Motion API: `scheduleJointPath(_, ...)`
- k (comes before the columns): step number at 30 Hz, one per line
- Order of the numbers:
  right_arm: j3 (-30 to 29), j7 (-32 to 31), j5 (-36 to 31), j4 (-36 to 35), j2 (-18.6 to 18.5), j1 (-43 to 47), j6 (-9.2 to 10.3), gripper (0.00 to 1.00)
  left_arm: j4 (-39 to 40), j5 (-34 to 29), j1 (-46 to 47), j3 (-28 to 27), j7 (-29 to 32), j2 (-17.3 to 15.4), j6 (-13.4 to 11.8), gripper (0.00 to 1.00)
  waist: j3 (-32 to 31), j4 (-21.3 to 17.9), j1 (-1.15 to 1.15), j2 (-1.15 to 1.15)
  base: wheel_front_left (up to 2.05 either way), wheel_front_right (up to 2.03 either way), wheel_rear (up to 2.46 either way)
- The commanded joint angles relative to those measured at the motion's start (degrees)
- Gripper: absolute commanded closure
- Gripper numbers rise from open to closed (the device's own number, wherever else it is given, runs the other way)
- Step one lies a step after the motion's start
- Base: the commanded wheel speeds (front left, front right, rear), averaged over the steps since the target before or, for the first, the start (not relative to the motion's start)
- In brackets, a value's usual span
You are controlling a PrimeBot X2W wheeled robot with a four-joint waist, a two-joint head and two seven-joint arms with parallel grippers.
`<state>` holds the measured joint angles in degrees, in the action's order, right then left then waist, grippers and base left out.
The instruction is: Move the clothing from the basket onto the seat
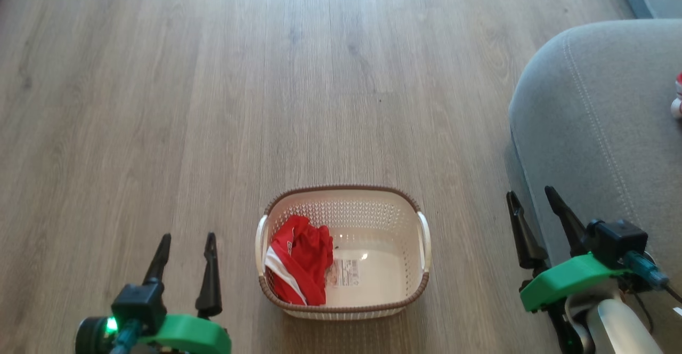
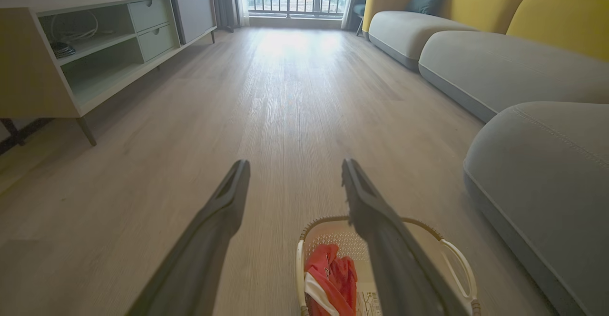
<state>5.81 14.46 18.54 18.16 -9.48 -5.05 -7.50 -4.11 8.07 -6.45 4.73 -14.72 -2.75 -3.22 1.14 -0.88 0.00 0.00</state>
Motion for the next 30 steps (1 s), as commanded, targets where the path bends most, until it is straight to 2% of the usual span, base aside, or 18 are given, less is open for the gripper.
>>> scheduleJointPath(1, 0.7, 0.5, -0.5, -2.5, -0.7, -1.4, 0.01, 0.0, 1.4, 0.1, 1.7, -0.8, -0.3, -0.1, -0.3, 0.0, 1.2, -0.1, 0.0, 0.0, 0.0, 0.0, 0.0)
scheduleJointPath(4, 1.1, 0.5, -0.1, -3.5, -1.2, -2.9, 0.01, 0.0, 1.2, 0.9, 2.4, 0.9, -0.3, -0.1, -0.9, 0.0, 4.2, -1.0, 0.0, 0.0, 0.0, 0.0, 0.0)
scheduleJointPath(12, 1.1, 0.5, 2.0, -7.9, -4.1, -8.8, 0.01, 0.0, -3.0, 2.7, 9.7, 6.4, -0.3, -0.1, -2.6, 0.0, 17.3, -2.1, 0.0, 0.0, 0.0, 0.0, 0.0)
scheduleJointPath(20, 1.4, 0.5, 4.1, -10.9, -6.3, -14.0, 0.01, 0.0, -14.5, 3.6, 21.3, 12.2, -0.3, -0.1, -4.5, 0.0, 28.7, -3.3, 0.0, 0.0, 0.0, 0.0, 0.0)
scheduleJointPath(30, 2.0, 0.5, 5.6, -13.4, -6.9, -19.3, 0.01, 0.0, -31.2, 1.8, 35.7, 19.5, -0.3, -0.1, -7.3, 0.0, 39.1, -5.9, 0.0, 0.0, 0.0, 0.0, 0.0)
